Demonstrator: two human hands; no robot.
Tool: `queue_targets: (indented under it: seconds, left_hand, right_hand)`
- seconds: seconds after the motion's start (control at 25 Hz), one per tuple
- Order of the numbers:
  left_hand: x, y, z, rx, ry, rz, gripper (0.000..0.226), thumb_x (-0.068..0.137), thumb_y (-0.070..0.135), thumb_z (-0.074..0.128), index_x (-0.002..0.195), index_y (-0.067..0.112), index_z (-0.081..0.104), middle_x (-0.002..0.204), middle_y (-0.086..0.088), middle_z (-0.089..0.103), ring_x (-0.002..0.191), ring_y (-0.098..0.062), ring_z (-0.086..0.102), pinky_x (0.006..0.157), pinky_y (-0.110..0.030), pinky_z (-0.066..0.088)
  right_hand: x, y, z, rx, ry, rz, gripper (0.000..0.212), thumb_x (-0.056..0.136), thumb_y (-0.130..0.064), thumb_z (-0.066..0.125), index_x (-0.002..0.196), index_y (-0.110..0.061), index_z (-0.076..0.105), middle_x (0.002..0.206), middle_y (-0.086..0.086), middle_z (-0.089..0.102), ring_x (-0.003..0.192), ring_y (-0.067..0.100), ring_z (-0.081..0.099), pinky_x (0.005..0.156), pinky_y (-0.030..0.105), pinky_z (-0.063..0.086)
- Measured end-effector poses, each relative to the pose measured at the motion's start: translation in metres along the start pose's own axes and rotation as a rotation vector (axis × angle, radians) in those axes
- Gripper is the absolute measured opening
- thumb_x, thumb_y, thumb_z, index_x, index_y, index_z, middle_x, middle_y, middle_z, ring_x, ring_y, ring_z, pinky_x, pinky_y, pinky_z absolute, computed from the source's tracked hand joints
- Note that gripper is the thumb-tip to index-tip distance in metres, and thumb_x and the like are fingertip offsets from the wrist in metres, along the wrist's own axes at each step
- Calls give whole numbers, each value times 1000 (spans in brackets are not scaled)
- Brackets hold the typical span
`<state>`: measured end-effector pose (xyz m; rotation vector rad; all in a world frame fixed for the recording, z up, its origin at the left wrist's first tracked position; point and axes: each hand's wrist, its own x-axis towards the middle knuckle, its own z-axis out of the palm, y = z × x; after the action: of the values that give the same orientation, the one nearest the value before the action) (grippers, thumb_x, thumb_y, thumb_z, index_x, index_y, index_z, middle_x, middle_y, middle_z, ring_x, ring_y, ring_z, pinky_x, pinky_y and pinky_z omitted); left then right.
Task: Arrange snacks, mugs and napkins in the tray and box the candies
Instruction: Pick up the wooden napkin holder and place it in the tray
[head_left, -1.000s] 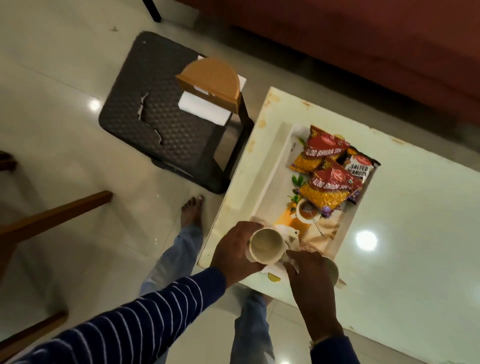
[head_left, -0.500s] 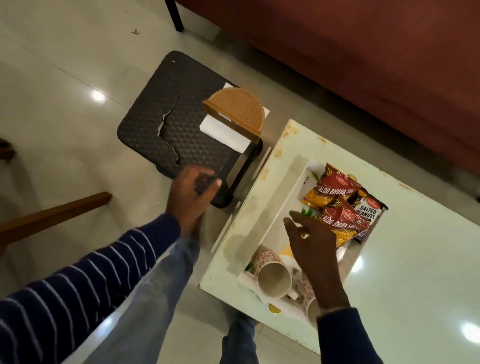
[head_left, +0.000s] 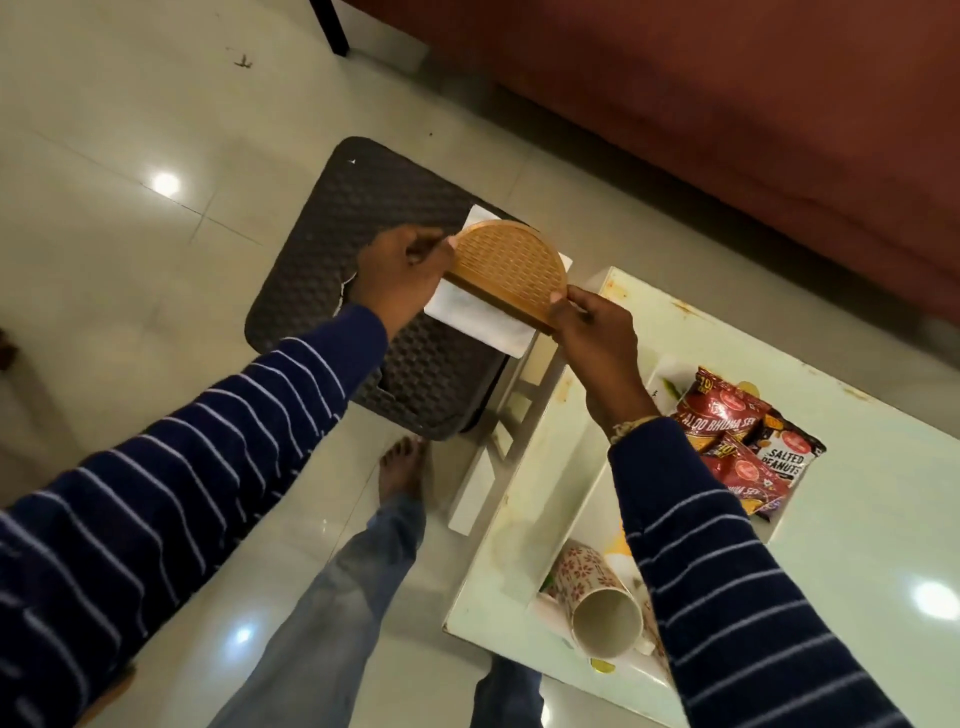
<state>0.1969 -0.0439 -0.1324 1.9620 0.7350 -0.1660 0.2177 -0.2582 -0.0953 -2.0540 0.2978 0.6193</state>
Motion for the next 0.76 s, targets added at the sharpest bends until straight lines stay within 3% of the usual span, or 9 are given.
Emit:
queue_targets:
  seconds: [0.08,0.16,0.24,0.32,0.44,0.52,0.56,0.68,0.76]
  left_hand:
    - [2,-5,2,26,-17,44,31,92,39,66,112,15,71,102,3,70,92,-9,66,88,-35,57]
    - [0,-7,3,44,7,116,27,91,37,69,107,14,72,107,-4,66,93,-14,64,85,-29,55]
    - [-2,-5,-2,25,36,173,29,89,36,72,106,13,70,115,-7,55,94,-11,61,79,-12,50]
    - [-9,-1,-11,-4,32,225,30,87,37,74,105,14,66,119,-3,48,96,-1,57,76,-7,48]
    - [-33,9,-29,20,-52,341,41,84,38,76,110,10,63,130,-5,48,112,-11,56,88,-23,54]
    - [-51,14,-34,39,-160,417,48,82,39,75,111,3,63,133,-2,52,121,-19,55,96,-39,53]
    - [-62,18,-31,59,-200,443,45,81,38,76,107,4,64,133,4,55,123,-16,54,98,-41,52]
    - [-101,31,-3,51,-305,468,45,76,29,84,109,15,57,123,34,50,119,9,49,94,-17,47]
    - [-126,36,30,17,-395,467,64,72,25,88,123,13,51,120,38,47,117,13,48,93,-9,44]
  right_hand:
    - [8,0,9,-52,34,-28,26,97,-32,60,117,-19,71,90,-18,66,88,7,66,92,39,57]
    - [10,-1,13,-69,83,-55,22,96,-24,62,113,-16,73,80,-26,61,79,1,64,87,37,59]
    - [8,-4,14,-26,98,-73,24,95,-20,63,118,-16,71,86,-21,65,85,4,66,86,31,59]
    - [1,-6,9,45,99,-100,29,94,-20,65,122,-18,68,97,-15,68,92,6,67,84,22,56]
    - [-25,-6,-12,71,110,-177,25,91,-23,69,116,-18,71,100,-12,70,94,3,65,76,12,53]
    - [-48,2,-33,25,115,-225,19,88,-25,73,105,-19,72,106,-8,69,100,6,64,81,22,57]
    - [-61,10,-47,-26,122,-255,17,86,-26,76,101,-23,70,112,-7,66,104,8,62,82,26,57]
    - [-99,48,-89,-197,105,-303,18,81,-22,79,97,-20,72,136,-2,56,117,9,55,79,18,51]
    - [-121,80,-118,-257,89,-285,19,80,-16,80,96,-18,71,131,1,63,112,14,61,73,9,47]
